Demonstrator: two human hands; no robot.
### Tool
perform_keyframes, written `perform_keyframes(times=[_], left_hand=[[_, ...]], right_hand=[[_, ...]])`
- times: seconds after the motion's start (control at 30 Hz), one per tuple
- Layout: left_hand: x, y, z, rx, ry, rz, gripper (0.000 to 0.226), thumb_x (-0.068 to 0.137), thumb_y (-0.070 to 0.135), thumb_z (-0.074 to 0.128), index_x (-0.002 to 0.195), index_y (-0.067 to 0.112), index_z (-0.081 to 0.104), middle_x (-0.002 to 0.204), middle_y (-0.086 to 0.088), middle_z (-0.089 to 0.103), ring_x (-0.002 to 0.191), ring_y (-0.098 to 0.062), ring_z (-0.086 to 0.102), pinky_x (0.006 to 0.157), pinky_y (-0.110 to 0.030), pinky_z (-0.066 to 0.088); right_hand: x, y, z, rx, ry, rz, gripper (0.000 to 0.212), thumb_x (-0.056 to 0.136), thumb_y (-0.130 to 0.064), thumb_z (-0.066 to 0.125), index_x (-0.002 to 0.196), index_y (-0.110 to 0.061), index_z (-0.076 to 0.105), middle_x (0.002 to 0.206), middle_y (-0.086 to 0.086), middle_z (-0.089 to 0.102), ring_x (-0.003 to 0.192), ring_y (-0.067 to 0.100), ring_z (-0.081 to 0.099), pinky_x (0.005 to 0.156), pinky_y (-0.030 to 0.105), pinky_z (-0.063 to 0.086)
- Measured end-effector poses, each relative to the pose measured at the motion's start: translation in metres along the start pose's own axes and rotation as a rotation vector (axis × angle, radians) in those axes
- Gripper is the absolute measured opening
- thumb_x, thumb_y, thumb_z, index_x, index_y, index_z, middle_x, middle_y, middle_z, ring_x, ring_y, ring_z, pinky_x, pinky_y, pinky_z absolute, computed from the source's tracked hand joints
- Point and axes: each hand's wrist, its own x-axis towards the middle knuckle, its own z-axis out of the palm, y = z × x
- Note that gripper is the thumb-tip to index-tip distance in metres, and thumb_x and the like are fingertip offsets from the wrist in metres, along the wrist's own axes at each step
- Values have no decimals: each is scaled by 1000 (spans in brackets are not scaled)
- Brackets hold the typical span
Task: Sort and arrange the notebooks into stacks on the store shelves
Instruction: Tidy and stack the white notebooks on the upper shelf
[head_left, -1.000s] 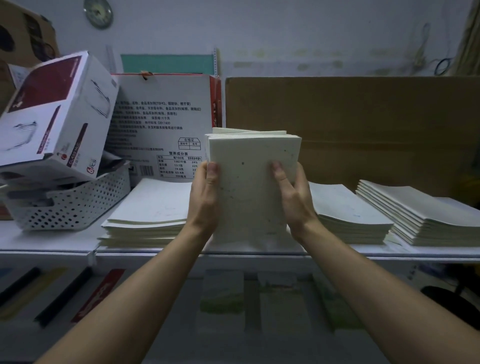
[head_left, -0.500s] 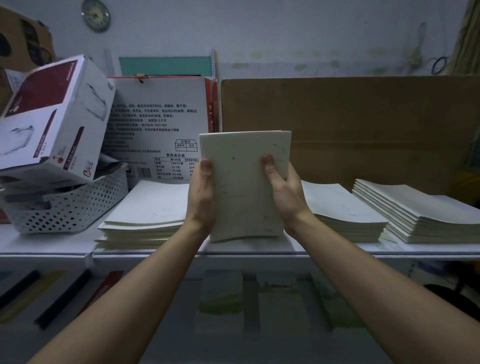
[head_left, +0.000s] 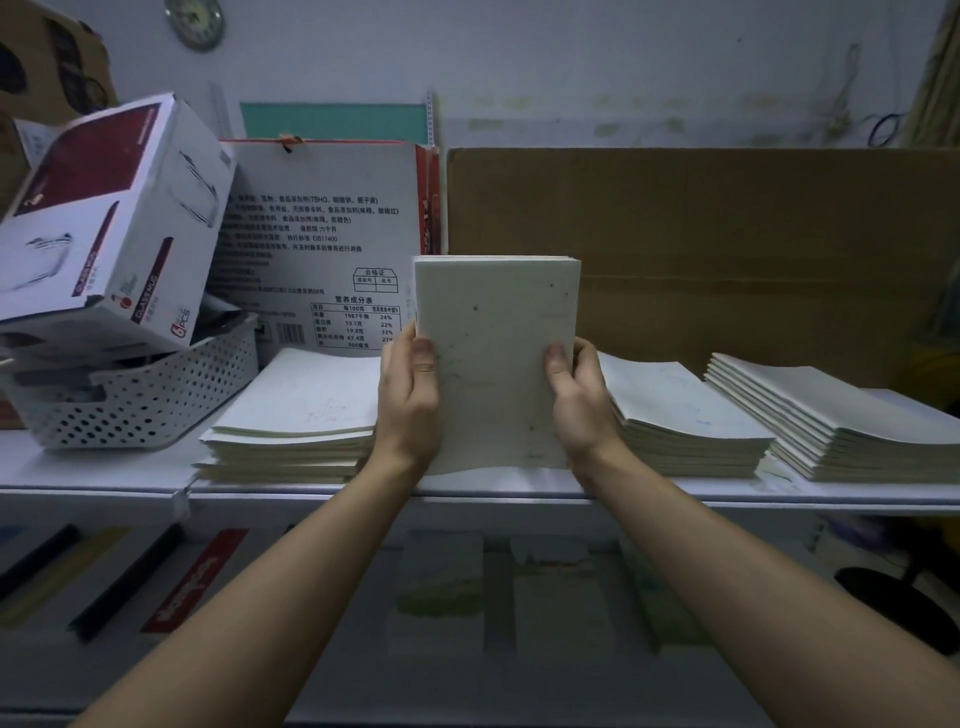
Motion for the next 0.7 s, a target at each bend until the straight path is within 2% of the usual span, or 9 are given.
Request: perform_keyframes(times=[0.17,0.27,0.33,0.4,0.47,0.57,0.63,0.7], left_hand=[[6,-2,-11,85,-120,-33,57,100,60,36,142,26,53,132,-2,62,123,-23,60,105,-54,51],[14,11,-18,-16,-180,-76,39,111,25,42,147,12,51,131,-6,66,116,-17,66,100,-38,57],[24,26,-22,-31,-208,-106,37,111,17,42,145,8,52,129,-7,68,110,-16,69,94,-32,59],[39,43,-23,1,-231,-159,30,111,17,41,134,8,59,121,-6,70,97,-15,70,79,-27,61],[56,60,-21,96,-269,-308,25,112,22,39,117,13,62,107,-7,69,82,-16,66,64,-31,58],[77,70,-17,278,-325,-596,32,111,31,42,93,11,58,83,-7,58,65,-20,60,57,-31,53],[86,62,-11,375,-371,-725,36,111,33,44,85,10,52,79,-7,52,69,-22,59,63,-36,58],[89,52,-5,437,-412,-809,36,111,31,43,84,8,51,87,-12,55,81,-27,61,74,-44,58]], right_hand=[[3,-4,4,-193,41,19,43,91,-70,33,120,-42,48,115,-15,64,104,17,62,92,48,53],[8,-15,5,-194,29,70,53,87,-72,34,121,-35,49,112,-11,65,104,21,62,94,51,52],[14,-29,4,-162,2,103,48,97,-61,39,125,-24,51,113,-5,62,105,22,60,95,46,50],[25,-47,0,-199,-27,165,46,104,-49,41,130,-11,49,119,3,59,108,24,57,93,41,47],[40,-63,-2,-264,-54,248,46,104,-47,42,128,-8,50,119,7,61,108,28,60,95,44,51],[57,-76,0,-357,-156,378,43,104,-44,43,118,-6,54,102,4,66,88,24,67,82,43,59],[62,-75,2,-438,-243,450,36,106,-37,40,112,-5,54,95,9,61,75,25,62,67,39,58],[63,-69,6,-498,-288,506,28,107,-26,37,111,-4,53,97,14,58,75,28,60,63,41,57]])
